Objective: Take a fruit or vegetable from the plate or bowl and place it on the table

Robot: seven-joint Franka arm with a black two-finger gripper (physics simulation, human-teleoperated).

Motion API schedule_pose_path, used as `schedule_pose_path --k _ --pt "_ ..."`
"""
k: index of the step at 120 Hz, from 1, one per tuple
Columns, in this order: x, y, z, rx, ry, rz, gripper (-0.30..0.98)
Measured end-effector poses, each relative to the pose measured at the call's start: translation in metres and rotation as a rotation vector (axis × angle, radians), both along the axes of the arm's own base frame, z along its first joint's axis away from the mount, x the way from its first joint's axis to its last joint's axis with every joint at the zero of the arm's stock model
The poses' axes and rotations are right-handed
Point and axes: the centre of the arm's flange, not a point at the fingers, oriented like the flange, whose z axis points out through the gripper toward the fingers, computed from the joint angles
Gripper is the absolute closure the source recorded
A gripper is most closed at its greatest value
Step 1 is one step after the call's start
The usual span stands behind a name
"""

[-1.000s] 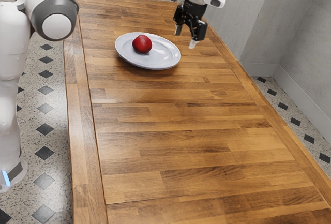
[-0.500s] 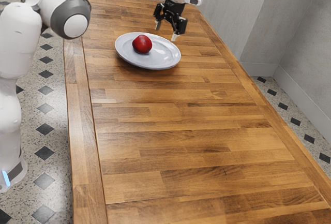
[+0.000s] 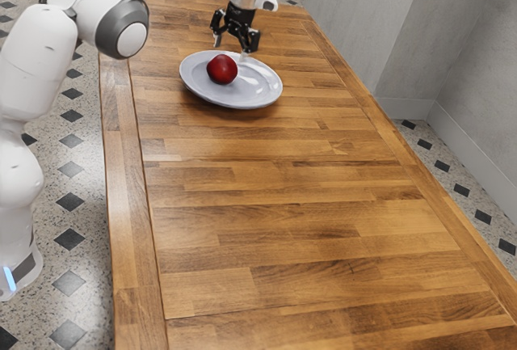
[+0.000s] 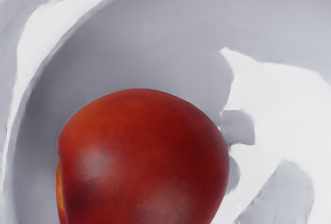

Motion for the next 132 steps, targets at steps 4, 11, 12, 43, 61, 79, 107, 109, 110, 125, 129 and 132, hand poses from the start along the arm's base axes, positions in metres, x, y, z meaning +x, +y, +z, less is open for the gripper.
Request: schedule_pose_path --k 4,11,12,43,61,79,107,109,110,125,129,132 --pt "-0.002 0.004 -0.004 -0.003 0.003 0.003 0.01" --pt "-0.004 0.009 -0.008 -0.005 0.007 0.007 0.01" --pt "-0.004 0.009 -0.009 -0.005 0.007 0.007 0.01" --pt "-0.002 0.014 -0.021 -0.009 0.009 -0.004 0.01" --pt "-0.002 0.015 -0.022 -0.007 0.011 -0.011 0.01" --pt "-0.003 0.016 -0.025 -0.001 0.022 -0.016 0.01" --pt "-0.008 0.020 -0.033 -0.004 0.040 -0.011 0.01" --pt "-0.008 0.020 -0.033 -0.004 0.040 -0.010 0.01" --pt "-0.008 0.021 -0.033 -0.003 0.041 -0.010 0.01" --pt "-0.009 0.021 -0.038 -0.008 0.048 -0.010 0.01" --pt "-0.009 0.021 -0.039 -0.010 0.051 -0.010 0.01" --pt "-0.009 0.021 -0.040 -0.010 0.052 -0.010 0.01"
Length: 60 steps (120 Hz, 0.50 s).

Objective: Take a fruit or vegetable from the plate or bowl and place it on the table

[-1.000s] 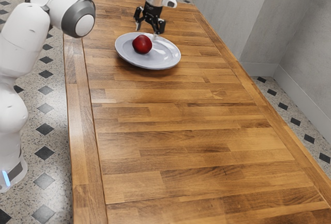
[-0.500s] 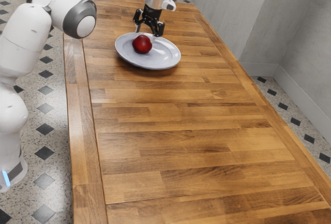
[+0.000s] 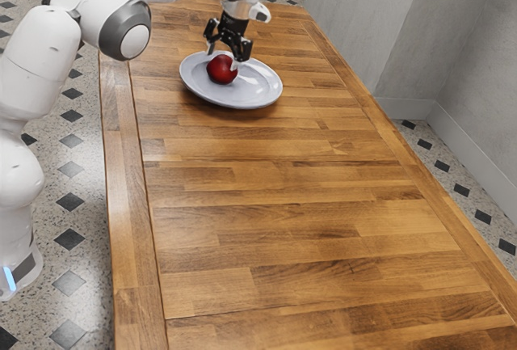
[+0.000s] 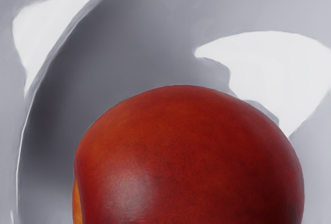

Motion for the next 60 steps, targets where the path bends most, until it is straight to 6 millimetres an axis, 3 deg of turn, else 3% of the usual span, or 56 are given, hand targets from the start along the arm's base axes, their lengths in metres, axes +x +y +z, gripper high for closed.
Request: schedule_pose_path --k 60 --pt "0.006 0.002 -0.019 -0.007 0.005 -0.002 0.01"
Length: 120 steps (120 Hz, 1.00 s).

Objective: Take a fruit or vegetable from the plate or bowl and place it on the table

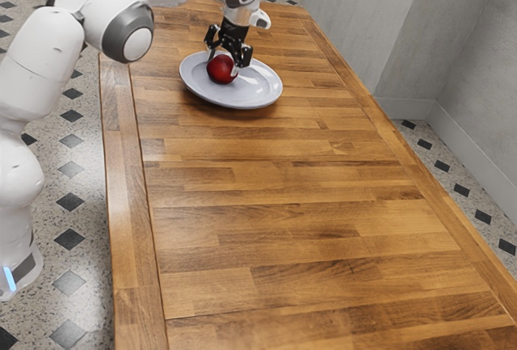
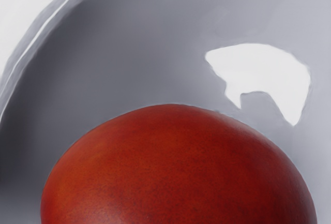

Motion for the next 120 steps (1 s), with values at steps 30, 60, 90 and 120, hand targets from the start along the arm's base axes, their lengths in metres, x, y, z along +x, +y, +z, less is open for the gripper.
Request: schedule_pose_path --k 30,60,90,120 --pt "0.003 0.001 -0.007 0.002 -0.007 -0.001 0.01" --pt "0.002 0.006 -0.020 -0.011 -0.009 0.007 0.00" --pt "0.001 0.006 -0.027 -0.024 -0.011 0.016 0.20" --pt "-0.003 0.001 0.006 -0.004 -0.046 0.015 0.36"
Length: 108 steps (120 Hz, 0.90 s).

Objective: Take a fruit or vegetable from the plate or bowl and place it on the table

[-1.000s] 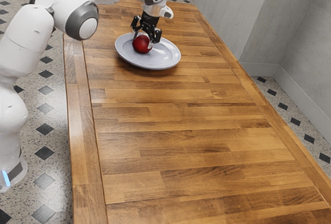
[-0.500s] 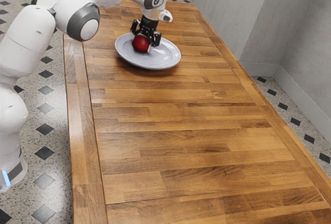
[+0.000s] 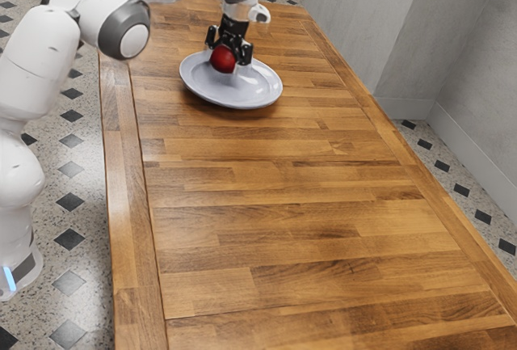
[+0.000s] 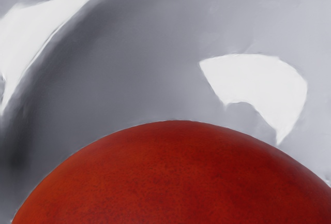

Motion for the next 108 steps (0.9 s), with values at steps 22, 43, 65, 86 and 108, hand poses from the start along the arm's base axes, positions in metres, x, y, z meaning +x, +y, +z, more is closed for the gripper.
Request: schedule_pose_path --k 22,43,65,86,108 --pt "0.003 -0.043 0.067 0.021 -0.046 -0.057 0.37" --pt "0.023 -0.152 0.133 0.026 -0.071 -0.236 0.31" --pt "0.041 -0.273 0.155 0.001 -0.032 -0.438 0.28" --pt "0.027 -0.368 0.151 -0.002 0.033 -0.574 0.28" --pt "0.013 -0.432 0.126 0.017 0.053 -0.661 0.30"
